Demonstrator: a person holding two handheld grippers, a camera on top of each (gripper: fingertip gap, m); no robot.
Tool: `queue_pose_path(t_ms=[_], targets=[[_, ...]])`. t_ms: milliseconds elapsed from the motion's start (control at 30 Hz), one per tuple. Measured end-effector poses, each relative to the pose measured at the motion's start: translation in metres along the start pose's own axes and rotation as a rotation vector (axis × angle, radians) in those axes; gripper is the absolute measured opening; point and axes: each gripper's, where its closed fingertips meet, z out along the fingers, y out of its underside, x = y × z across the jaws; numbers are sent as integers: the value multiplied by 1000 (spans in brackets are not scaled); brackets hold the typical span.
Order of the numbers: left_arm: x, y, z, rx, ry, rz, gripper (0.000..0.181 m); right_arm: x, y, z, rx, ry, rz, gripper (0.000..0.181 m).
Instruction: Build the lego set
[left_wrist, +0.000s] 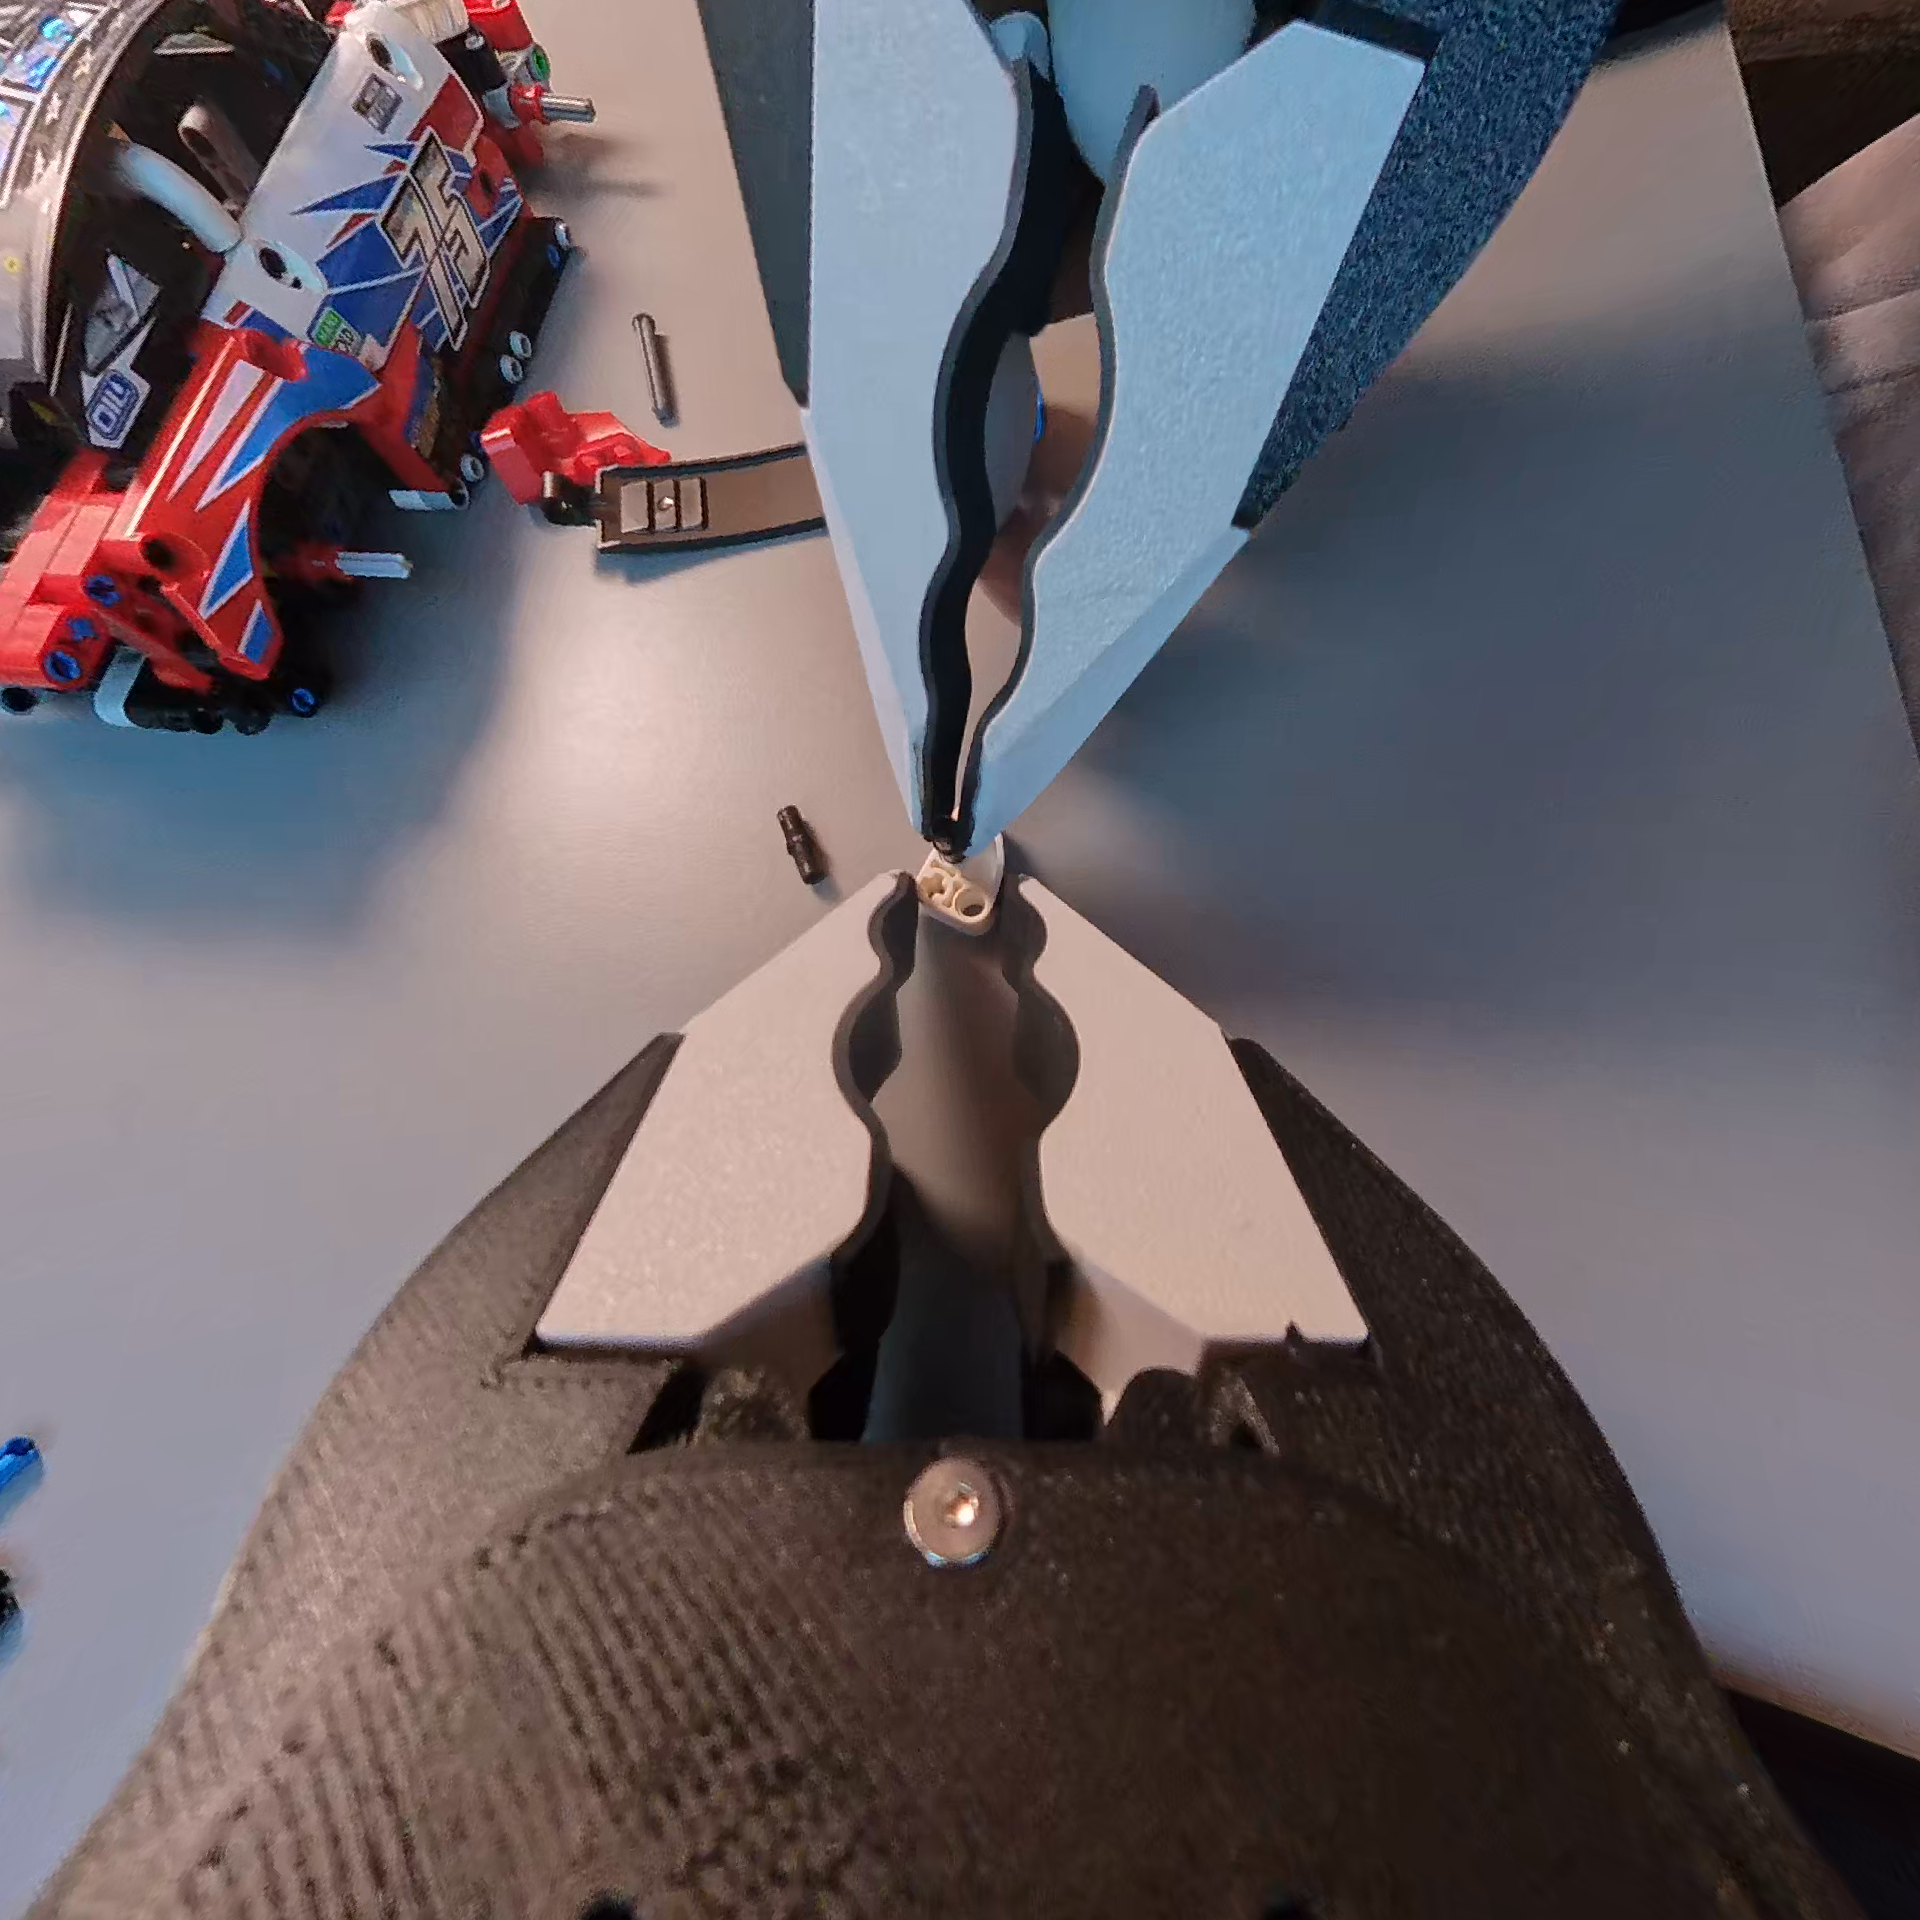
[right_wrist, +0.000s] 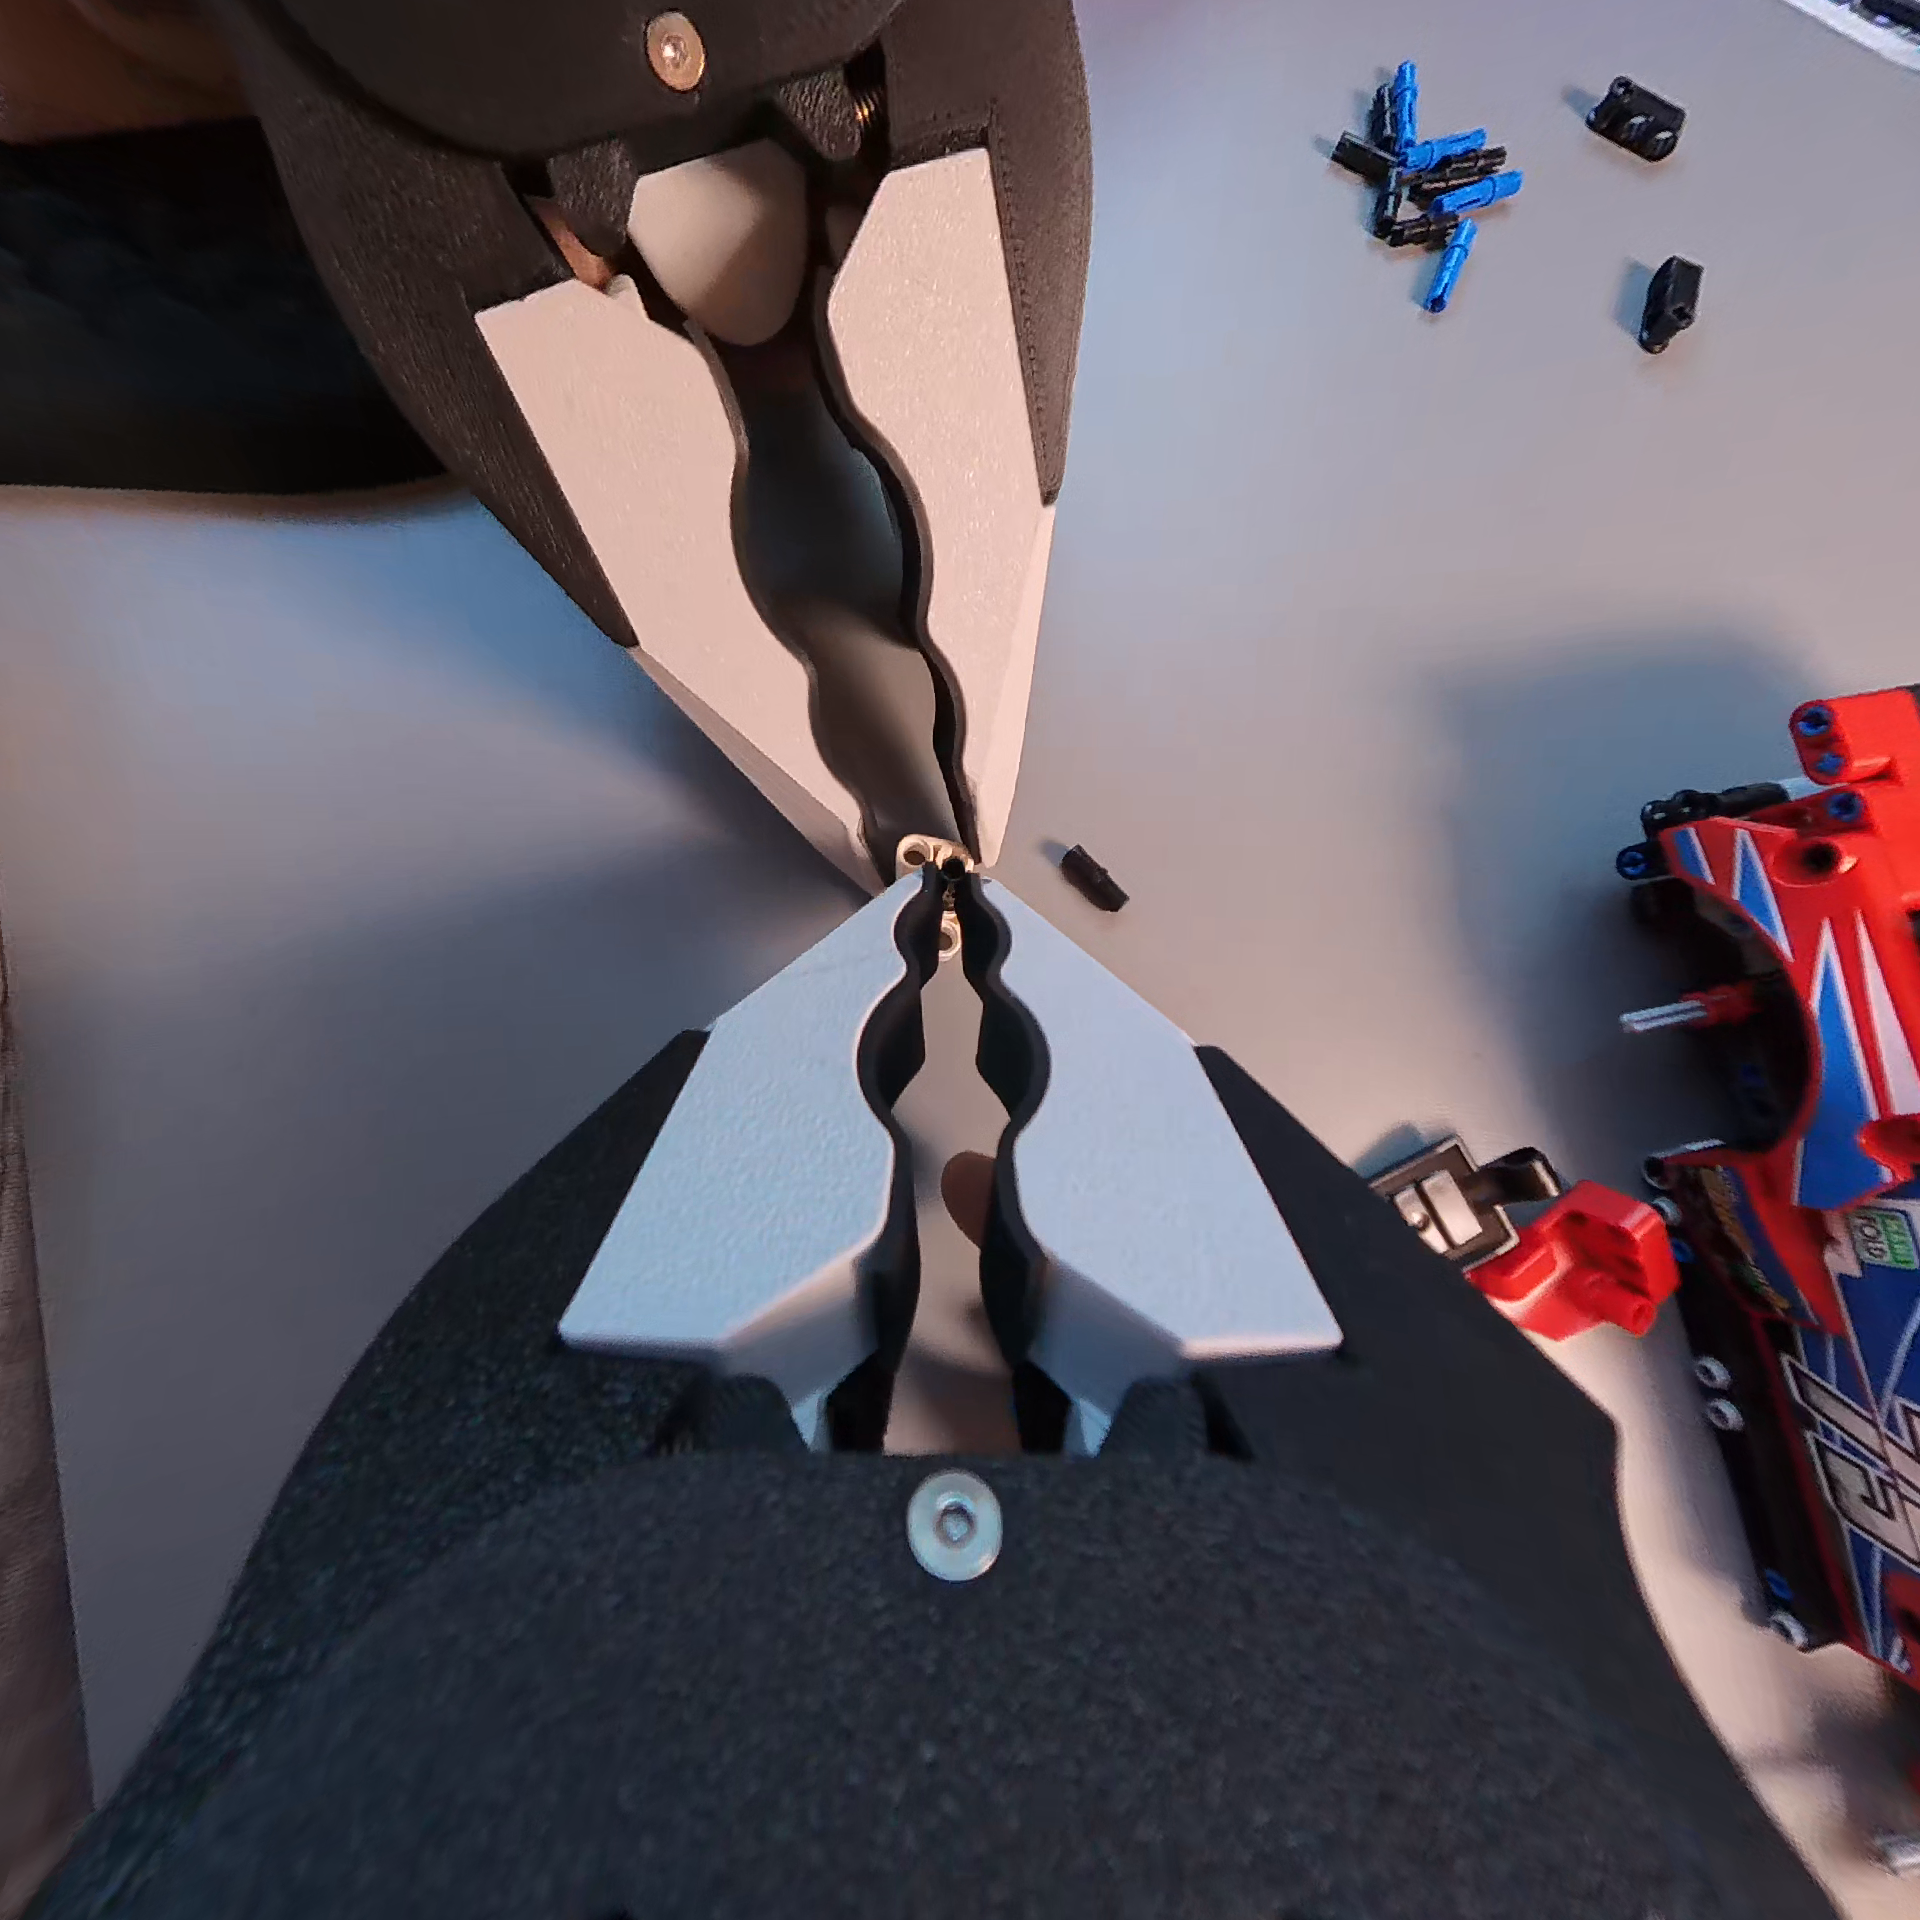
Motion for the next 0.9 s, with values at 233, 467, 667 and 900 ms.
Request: queue_pose_path(t_ms=[233, 467, 667, 900], targets=[[0, 0, 0, -3, -14, 0, 14, 0, 5, 2, 23, 7, 96, 0], [0, 0, 0, -1, -22, 8, 14, 0, 6, 3, -188, -80, 22, 1], [0, 0, 1, 0, -23, 6, 14, 2, 6, 3, -177, -119, 20, 10], [0, 0, 1, -1, -22, 5, 14, 0, 0, 1, -143, -131, 41, 2]])
